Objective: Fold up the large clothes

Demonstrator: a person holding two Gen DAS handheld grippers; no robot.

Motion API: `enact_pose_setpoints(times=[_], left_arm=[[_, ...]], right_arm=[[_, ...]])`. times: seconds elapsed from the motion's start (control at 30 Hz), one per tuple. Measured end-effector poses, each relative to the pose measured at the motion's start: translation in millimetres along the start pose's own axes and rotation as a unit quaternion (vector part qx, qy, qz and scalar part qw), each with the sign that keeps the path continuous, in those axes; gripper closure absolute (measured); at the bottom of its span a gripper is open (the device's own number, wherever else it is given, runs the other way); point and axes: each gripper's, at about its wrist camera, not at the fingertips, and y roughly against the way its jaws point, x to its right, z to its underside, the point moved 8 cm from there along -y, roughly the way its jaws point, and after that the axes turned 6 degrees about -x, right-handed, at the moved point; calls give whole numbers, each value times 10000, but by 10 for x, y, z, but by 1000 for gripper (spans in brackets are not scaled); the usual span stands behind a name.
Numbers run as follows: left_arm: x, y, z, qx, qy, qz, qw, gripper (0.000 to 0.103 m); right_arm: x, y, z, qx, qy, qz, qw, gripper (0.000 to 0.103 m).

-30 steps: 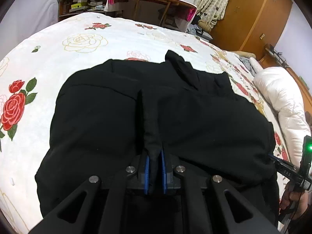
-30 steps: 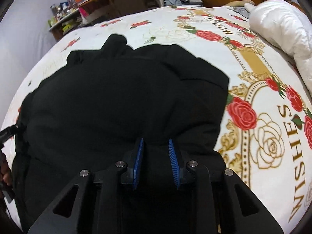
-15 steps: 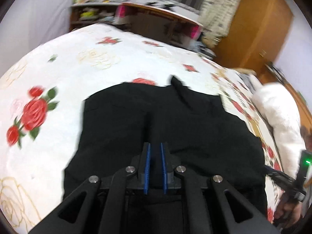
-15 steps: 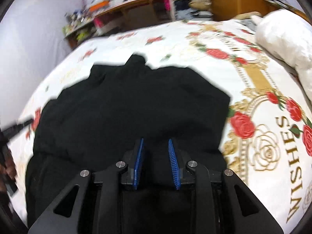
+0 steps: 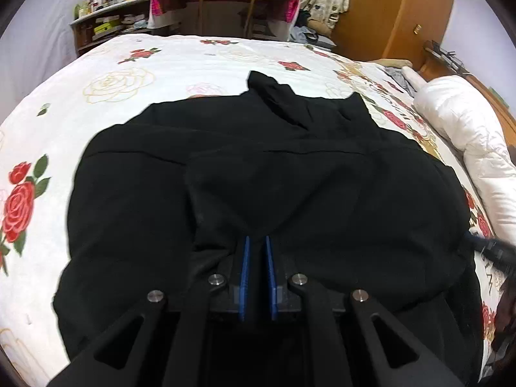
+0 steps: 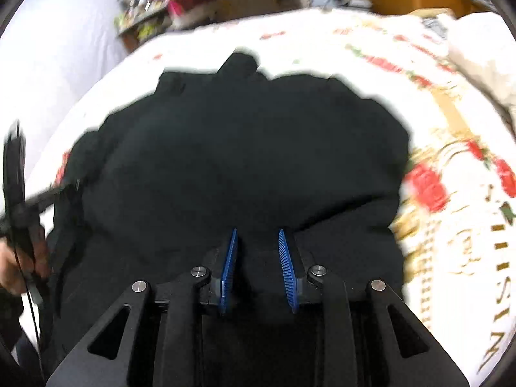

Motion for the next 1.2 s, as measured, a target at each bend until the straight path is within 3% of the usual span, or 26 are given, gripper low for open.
enact_pose_setpoints(times=[0.1, 0.27, 0.4, 0.53, 0.67, 0.8, 0.93, 1.03, 1.13, 1.2], left_arm=[[-14, 127, -111, 72, 130, -68, 9999, 91], [150, 180, -509, 507, -206, -418, 9976, 91], [4, -332, -485, -19, -124, -498, 9987, 91], [0, -407, -412, 215, -470, -563, 9971, 91], [-30, -404, -445, 145, -326, -487, 9982, 92], [-45, -73, -401, 247, -225, -513, 9981, 92], [13, 267, -151, 517, -254, -271, 9980, 92], [45, 160, 42, 357, -424, -400, 9977, 92], [-81, -22, 109, 176, -170, -364, 9990, 92], [-104, -29, 99, 186, -146, -403, 9989, 92]], right_arm=[[371, 178, -220, 354, -443, 167, 9982, 76], [731, 104, -513, 399, -723, 379, 9959, 76], [750, -278, -625, 118, -819, 334, 9960, 76], [717, -608, -665, -149, -616, 439, 9970, 76], [731, -578, -677, -143, -608, 545, 9966, 76], [657, -194, -577, 178, -544, 521, 9970, 76], [420, 148, -268, 387, -334, 302, 9982, 76], [212, 29, -58, 164, -52, 227, 9996, 76], [164, -263, 47, -177, 93, 389, 9990, 76], [162, -314, 49, -138, 123, 425, 9989, 75]])
